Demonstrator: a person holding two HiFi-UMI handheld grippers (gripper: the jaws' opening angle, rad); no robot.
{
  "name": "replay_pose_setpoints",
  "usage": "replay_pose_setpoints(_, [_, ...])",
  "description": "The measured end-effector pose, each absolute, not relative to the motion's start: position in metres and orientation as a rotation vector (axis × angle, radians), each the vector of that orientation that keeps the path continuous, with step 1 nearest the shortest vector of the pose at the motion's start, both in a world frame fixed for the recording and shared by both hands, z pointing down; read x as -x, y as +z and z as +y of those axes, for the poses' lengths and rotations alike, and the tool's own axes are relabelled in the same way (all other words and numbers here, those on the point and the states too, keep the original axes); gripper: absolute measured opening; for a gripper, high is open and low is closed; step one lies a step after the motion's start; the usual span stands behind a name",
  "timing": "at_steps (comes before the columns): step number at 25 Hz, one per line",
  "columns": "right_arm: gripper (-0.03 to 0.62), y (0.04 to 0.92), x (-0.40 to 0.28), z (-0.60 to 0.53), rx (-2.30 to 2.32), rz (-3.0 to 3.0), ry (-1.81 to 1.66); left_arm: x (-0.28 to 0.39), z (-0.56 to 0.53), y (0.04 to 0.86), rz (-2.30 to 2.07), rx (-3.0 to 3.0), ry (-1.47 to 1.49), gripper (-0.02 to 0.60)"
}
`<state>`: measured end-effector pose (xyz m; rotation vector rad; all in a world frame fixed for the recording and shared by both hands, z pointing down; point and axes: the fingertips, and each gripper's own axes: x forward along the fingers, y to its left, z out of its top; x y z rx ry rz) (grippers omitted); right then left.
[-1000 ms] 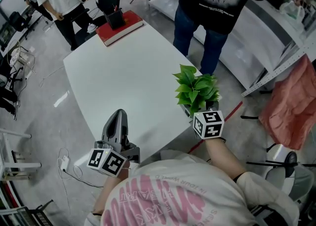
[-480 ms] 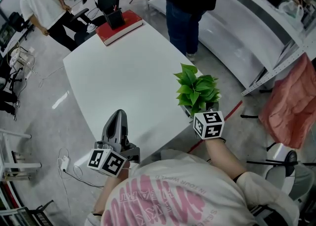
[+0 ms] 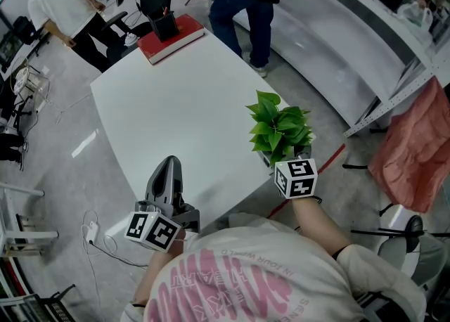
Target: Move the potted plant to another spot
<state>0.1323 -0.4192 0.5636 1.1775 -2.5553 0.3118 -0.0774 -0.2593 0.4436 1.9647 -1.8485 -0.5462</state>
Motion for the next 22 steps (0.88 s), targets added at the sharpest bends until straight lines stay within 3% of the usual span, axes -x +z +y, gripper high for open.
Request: replay_pose_setpoints(22, [0.509, 0.566, -0.129, -0.416, -1.209, -2.509, 0.255, 0.090, -0.254, 0.444, -1.840, -1.951, -0.573, 0.025])
